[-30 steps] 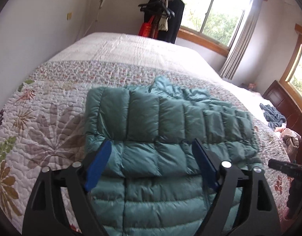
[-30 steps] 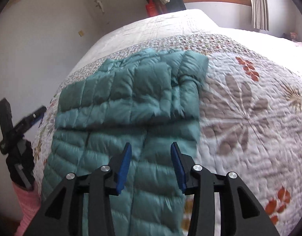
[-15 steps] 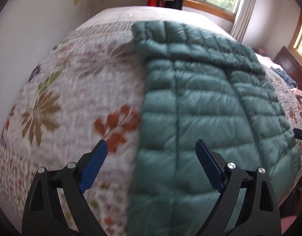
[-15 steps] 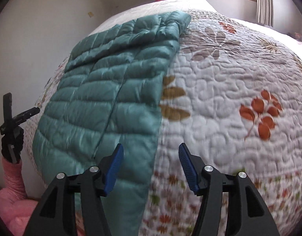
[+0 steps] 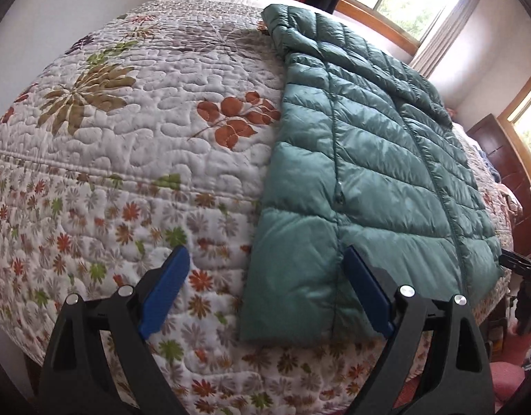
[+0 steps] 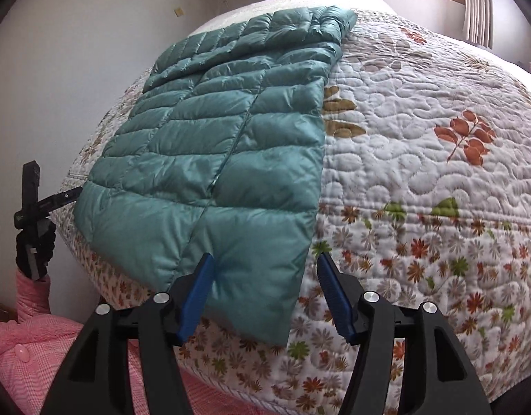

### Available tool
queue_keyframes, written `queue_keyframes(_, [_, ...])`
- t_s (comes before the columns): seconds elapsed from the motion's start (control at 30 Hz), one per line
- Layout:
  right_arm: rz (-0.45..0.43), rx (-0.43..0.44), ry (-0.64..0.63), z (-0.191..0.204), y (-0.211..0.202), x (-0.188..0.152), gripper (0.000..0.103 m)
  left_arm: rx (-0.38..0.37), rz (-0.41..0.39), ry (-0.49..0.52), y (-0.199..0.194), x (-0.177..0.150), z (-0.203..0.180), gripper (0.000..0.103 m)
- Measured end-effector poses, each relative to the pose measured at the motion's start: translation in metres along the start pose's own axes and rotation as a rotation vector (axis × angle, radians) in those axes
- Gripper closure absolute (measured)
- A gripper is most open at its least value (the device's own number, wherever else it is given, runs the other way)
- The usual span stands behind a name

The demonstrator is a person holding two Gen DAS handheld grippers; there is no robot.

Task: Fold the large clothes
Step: 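Withdraw both grippers from the folded jacket, then grasp the hem of the teal jacket with both grippers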

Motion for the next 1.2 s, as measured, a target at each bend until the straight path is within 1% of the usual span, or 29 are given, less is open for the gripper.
queue_keyframes(0.07, [0.010,0.035,0.010,0.003,0.003,-0.003,0.041,-0.022,0.011,0.004,0.000,-0.003,-0.003,0.013])
queue_keyframes(0.17, [0.047,0.076,0.024,0.005,0.013,-0.011,0.040,-0.028,0.021,0.027,0.004,-0.005,-0.007,0.013])
queue_keyframes(0.23, [0.051,0.076,0.025,0.005,0.018,-0.012,0.040,-0.021,0.020,0.038,0.004,-0.005,-0.012,0.013])
queue_keyframes(0.3, [0.044,0.077,0.024,0.007,0.016,-0.012,0.040,-0.044,0.025,0.050,0.003,-0.007,-0.020,0.014])
queue_keyframes(0.33, [0.040,0.083,0.023,0.009,0.015,-0.011,0.047,-0.069,0.032,0.052,0.003,-0.008,-0.024,0.021])
queue_keyframes(0.37, [0.041,0.097,0.023,0.011,0.016,-0.011,0.058,-0.089,0.039,0.059,0.002,-0.009,-0.029,0.030])
queue_keyframes(0.4, [0.044,0.112,0.026,0.013,0.017,-0.011,0.063,-0.099,0.043,0.062,0.002,-0.010,-0.031,0.036])
queue_keyframes(0.43, [0.041,0.116,0.027,0.014,0.017,-0.010,0.069,-0.120,0.054,0.058,0.002,-0.011,-0.034,0.048])
queue_keyframes(0.47, [0.037,0.122,0.025,0.014,0.017,-0.008,0.074,-0.133,0.058,0.051,0.003,-0.011,-0.035,0.053])
queue_keyframes(0.5, [0.033,0.129,0.027,0.016,0.017,-0.007,0.076,-0.140,0.059,0.043,0.003,-0.010,-0.036,0.057])
queue_keyframes(0.57, [0.019,0.144,0.031,0.017,0.014,-0.005,0.083,-0.165,0.062,0.019,0.003,-0.009,-0.037,0.073])
queue_keyframes(0.67, [-0.005,0.155,0.027,0.019,0.005,-0.001,0.088,-0.223,0.051,-0.018,-0.003,-0.005,-0.042,0.086])
queue_keyframes(0.8, [-0.061,0.173,0.018,0.022,-0.015,0.017,0.090,-0.274,-0.011,-0.027,-0.021,0.013,-0.053,0.090])
queue_keyframes(0.97, [-0.150,0.176,-0.027,0.026,-0.044,0.059,0.090,-0.267,-0.112,0.013,-0.042,0.053,-0.068,0.090])
queue_keyframes(1.07, [-0.173,0.197,-0.025,0.022,-0.051,0.088,0.090,-0.277,-0.146,0.029,-0.046,0.079,-0.076,0.090])
queue_keyframes(1.13, [-0.176,0.224,0.004,0.015,-0.050,0.110,0.090,-0.275,-0.175,0.030,-0.044,0.100,-0.079,0.090])
queue_keyframes(1.2, [-0.169,0.241,0.035,0.007,-0.045,0.131,0.090,-0.287,-0.181,0.020,-0.039,0.120,-0.080,0.090])
Point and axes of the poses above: each gripper's, at about its wrist camera, not at the fingertips, and y roughly the way its jaws point, z to its left, x to its top, the point moved 9 cm from there along y, roughly the way its jaws point, and after that the axes turned 2 degrees about -y, right-handed, at the moved point
